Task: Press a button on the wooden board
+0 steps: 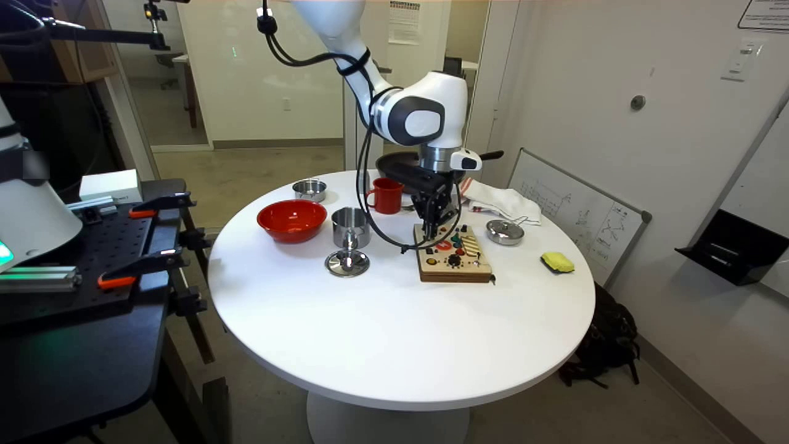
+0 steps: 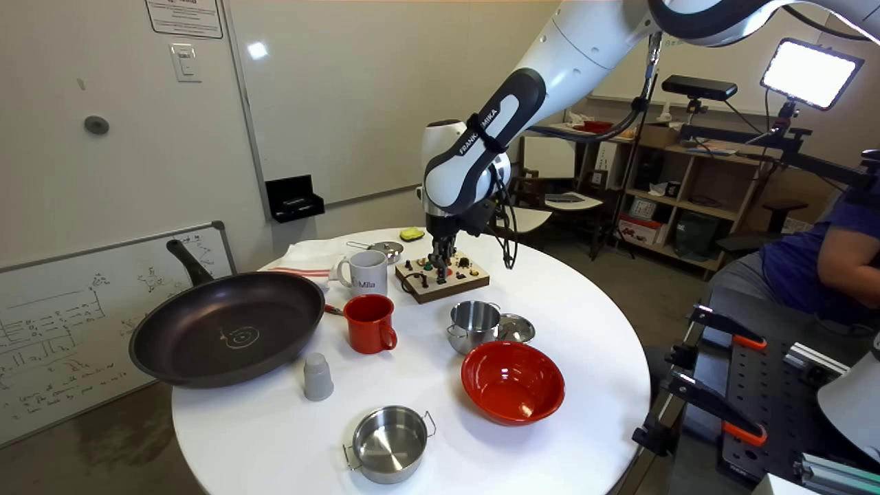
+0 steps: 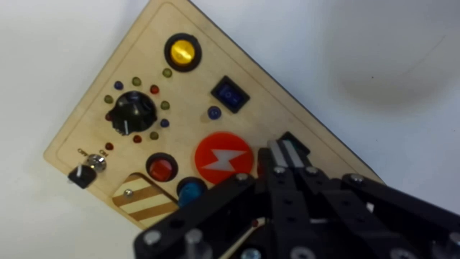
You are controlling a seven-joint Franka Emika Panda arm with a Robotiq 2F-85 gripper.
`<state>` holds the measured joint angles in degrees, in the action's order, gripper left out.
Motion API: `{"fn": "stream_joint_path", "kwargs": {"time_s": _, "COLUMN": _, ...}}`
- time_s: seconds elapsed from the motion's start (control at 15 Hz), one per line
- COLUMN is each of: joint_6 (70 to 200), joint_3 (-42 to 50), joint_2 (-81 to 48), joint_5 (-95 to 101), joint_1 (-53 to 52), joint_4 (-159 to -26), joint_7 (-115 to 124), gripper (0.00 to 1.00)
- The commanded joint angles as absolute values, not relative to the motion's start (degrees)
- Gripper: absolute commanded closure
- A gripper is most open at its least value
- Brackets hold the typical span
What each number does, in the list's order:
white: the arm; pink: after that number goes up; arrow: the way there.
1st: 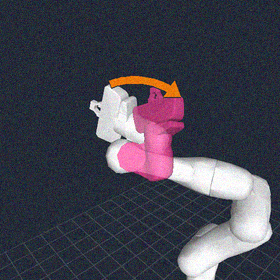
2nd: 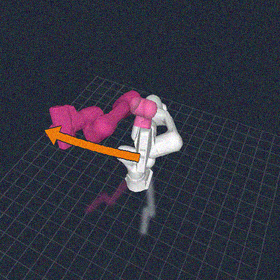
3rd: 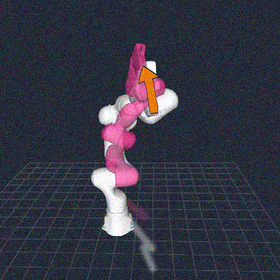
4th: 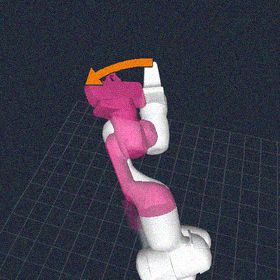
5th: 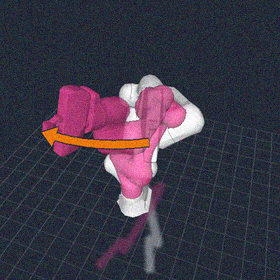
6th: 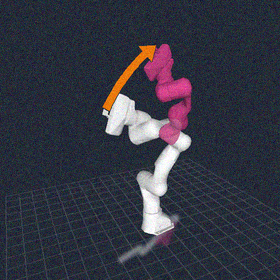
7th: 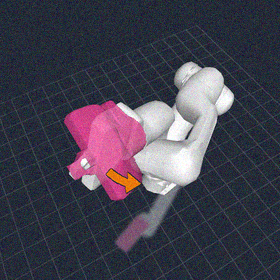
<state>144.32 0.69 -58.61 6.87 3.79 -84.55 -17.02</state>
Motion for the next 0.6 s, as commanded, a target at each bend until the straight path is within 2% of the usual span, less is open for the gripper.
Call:
{"fn": "stream_joint_path", "kwargs": {"time_s": 0.0, "joint_6": 141.8, "joint_3": 1.2, "joint_2": -58.6, "joint_5": 8.1, "joint_1": 3.1, "joint_4": -83.3, "joint_7": -16.0, "gripper": 0.97}}
{"fn": "stream_joint_path", "kwargs": {"time_s": 0.53, "joint_6": 140.8, "joint_3": 1.4, "joint_2": -58.0, "joint_5": 8.3, "joint_1": 2.7, "joint_4": -83.4, "joint_7": -15.7, "gripper": 0.97}}
